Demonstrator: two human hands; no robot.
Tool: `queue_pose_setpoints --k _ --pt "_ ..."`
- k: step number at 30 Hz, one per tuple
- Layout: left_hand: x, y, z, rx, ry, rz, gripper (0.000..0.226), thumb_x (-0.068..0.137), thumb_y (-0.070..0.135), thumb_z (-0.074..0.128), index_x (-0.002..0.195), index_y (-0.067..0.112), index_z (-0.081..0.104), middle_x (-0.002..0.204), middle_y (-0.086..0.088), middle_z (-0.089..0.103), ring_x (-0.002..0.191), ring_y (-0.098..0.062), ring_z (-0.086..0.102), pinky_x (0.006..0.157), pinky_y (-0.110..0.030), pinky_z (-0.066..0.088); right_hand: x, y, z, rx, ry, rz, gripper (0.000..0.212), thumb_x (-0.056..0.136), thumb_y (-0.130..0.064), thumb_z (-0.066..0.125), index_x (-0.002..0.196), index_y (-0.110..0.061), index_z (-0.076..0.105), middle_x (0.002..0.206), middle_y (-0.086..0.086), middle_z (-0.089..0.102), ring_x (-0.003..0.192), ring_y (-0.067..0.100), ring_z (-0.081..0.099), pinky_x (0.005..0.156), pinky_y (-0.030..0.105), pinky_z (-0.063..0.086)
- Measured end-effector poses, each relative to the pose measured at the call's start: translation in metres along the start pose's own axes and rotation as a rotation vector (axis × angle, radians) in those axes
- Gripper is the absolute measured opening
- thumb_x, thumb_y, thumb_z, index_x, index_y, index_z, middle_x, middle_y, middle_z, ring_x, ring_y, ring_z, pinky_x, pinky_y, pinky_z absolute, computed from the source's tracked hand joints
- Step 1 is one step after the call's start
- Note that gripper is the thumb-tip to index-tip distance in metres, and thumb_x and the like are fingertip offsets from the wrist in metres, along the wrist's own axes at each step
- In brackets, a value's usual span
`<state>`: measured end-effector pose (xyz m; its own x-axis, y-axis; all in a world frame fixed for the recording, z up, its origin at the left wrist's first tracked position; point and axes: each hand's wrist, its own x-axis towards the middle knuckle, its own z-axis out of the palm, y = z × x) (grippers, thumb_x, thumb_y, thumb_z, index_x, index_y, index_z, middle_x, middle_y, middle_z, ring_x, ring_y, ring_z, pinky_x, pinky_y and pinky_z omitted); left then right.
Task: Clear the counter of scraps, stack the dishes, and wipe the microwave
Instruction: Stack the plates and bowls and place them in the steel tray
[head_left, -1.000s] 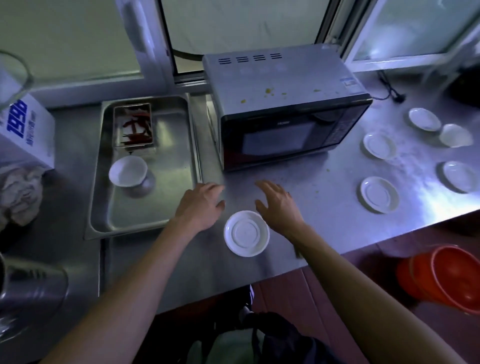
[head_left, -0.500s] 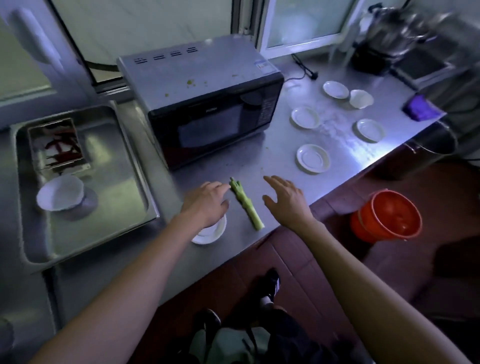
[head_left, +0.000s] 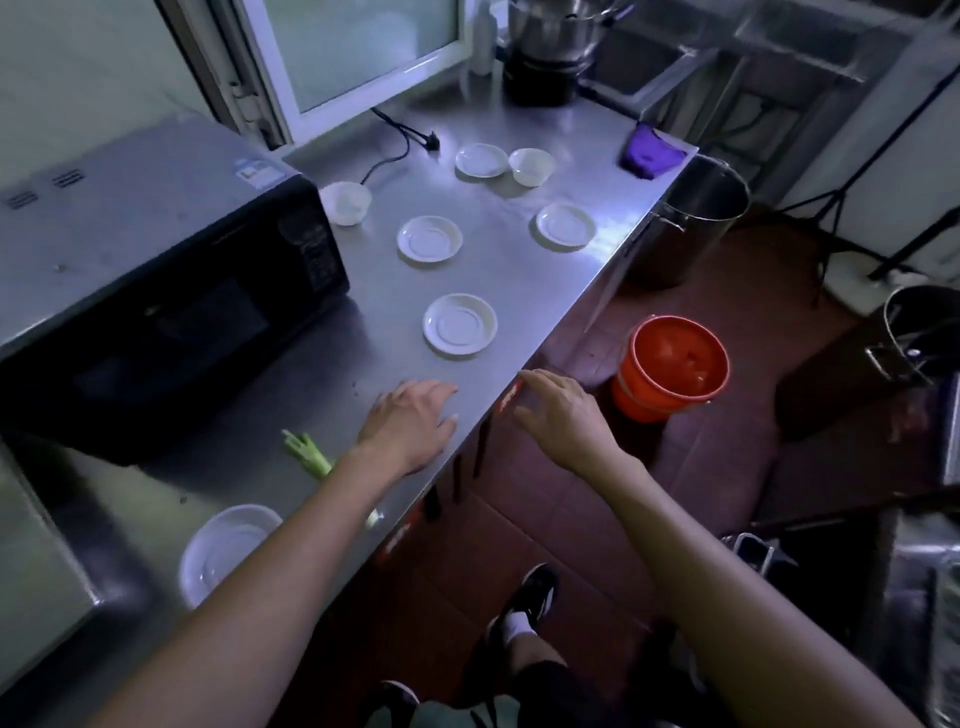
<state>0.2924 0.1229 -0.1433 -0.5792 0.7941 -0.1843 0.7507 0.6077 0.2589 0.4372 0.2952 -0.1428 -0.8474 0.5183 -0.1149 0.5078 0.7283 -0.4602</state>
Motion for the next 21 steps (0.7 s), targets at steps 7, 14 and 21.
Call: queue_pose_setpoints --k 7,14,21 --pt "0.088 0.072 -0.013 0.048 -0.026 0.035 0.046 0.098 0.04 0.049 0.142 0.026 0.049 0.143 0.002 0.053 0.129 -0.023 0.048 0.105 -0.043 0.042 0.051 0.081 -0.046 0.05 0.023 -0.003 0.057 0.091 -0.035 0.061 0.145 -0.025 0.047 0.147 -0.002 0.05 0.134 0.026 0.046 0.105 0.048 0.042" --pt "0.161 0.139 -0.018 0.074 -0.037 0.107 0.046 0.098 0.041 0.05 0.141 0.025 0.049 0.141 -0.001 0.055 0.129 -0.026 0.048 0.106 -0.042 0.041 0.076 0.149 -0.089 0.035 0.056 0.044 0.06 0.091 -0.04 0.06 0.146 -0.027 0.045 0.151 -0.001 0.047 0.137 0.026 0.043 0.107 0.047 0.041" --pt "0.218 0.195 -0.006 0.071 -0.057 0.219 0.047 0.098 0.041 0.052 0.142 0.025 0.049 0.142 0.002 0.055 0.128 -0.023 0.051 0.102 -0.038 0.042 0.082 0.207 -0.12 0.015 0.083 0.13 0.059 0.093 -0.038 0.06 0.148 -0.024 0.043 0.154 0.003 0.043 0.141 0.026 0.038 0.109 0.049 0.039"
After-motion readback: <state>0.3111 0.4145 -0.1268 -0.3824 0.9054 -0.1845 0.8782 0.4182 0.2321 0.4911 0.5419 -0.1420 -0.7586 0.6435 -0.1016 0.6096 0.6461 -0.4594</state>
